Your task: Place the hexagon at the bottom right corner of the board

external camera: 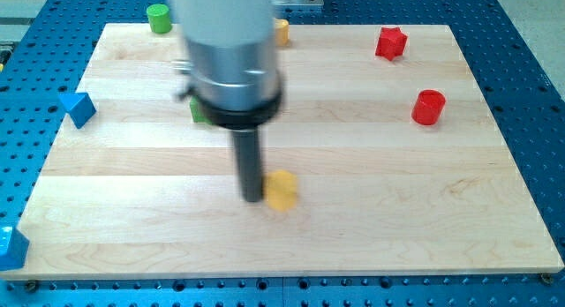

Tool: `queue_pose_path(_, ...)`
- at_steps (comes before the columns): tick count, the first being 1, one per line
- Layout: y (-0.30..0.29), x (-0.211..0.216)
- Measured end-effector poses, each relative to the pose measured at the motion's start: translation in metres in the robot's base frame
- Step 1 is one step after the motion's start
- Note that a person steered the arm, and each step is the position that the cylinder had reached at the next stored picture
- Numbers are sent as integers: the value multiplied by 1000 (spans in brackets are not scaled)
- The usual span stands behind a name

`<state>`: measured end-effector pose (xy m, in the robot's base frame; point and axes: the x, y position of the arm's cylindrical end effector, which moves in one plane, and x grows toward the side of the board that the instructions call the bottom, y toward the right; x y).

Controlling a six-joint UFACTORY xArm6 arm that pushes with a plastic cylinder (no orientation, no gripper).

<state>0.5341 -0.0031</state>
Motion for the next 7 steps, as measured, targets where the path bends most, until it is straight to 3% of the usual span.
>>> queue_pose_path(2,-21,8)
queue_pose_path(4,142,9)
queue_pose_path(6,185,3)
queue_pose_path(7,142,-58)
